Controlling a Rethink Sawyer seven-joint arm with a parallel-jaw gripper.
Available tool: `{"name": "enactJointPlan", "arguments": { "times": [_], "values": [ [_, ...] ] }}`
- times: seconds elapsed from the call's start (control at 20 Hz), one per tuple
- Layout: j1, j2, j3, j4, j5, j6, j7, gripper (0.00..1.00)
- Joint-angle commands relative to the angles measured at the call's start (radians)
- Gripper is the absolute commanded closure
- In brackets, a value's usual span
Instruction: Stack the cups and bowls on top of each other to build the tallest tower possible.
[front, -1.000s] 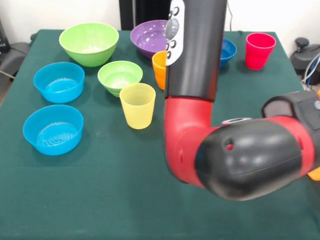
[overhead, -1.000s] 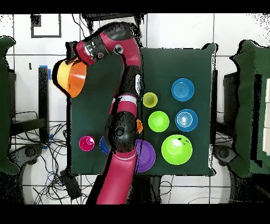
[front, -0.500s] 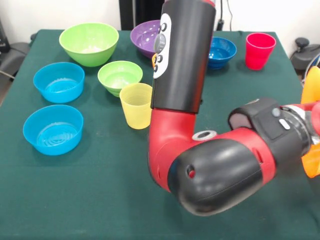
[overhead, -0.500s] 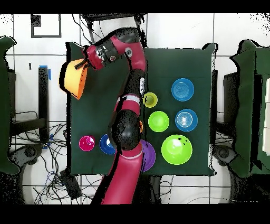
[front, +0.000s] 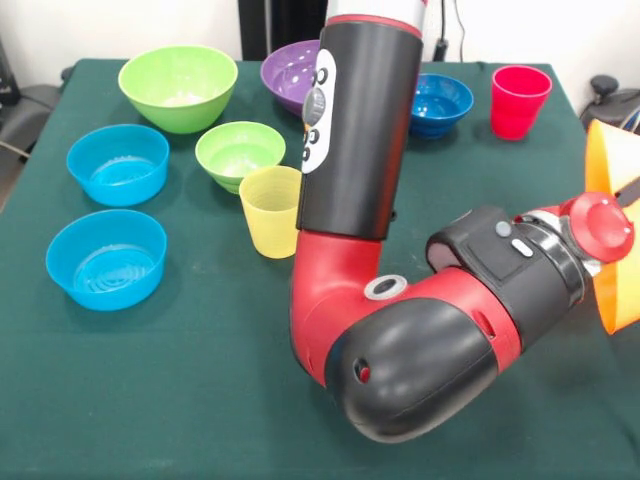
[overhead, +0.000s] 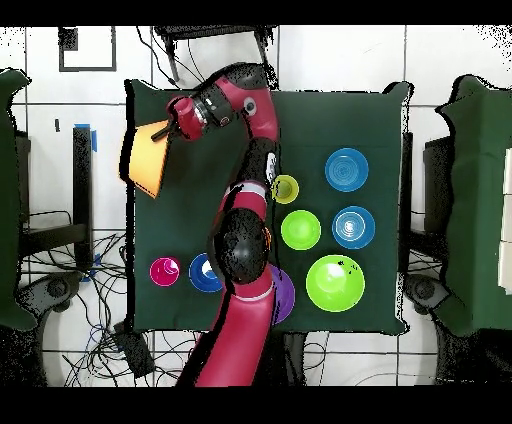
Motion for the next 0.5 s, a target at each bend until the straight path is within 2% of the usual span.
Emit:
{"name": "enactJointPlan", "arguments": {
  "times": [0.05, 0.3, 0.5],
  "values": [
    [-0.012, 0.039, -0.149, -0.067, 0.014, 0.151, -0.458, 1.0],
    [-0.016, 0.041, -0.163, -0.064, 0.014, 0.181, -0.518, 1.0],
    [-0.028, 0.031, -0.233, -0.044, 0.014, 0.208, -0.674, 1.0]
  ]
}}
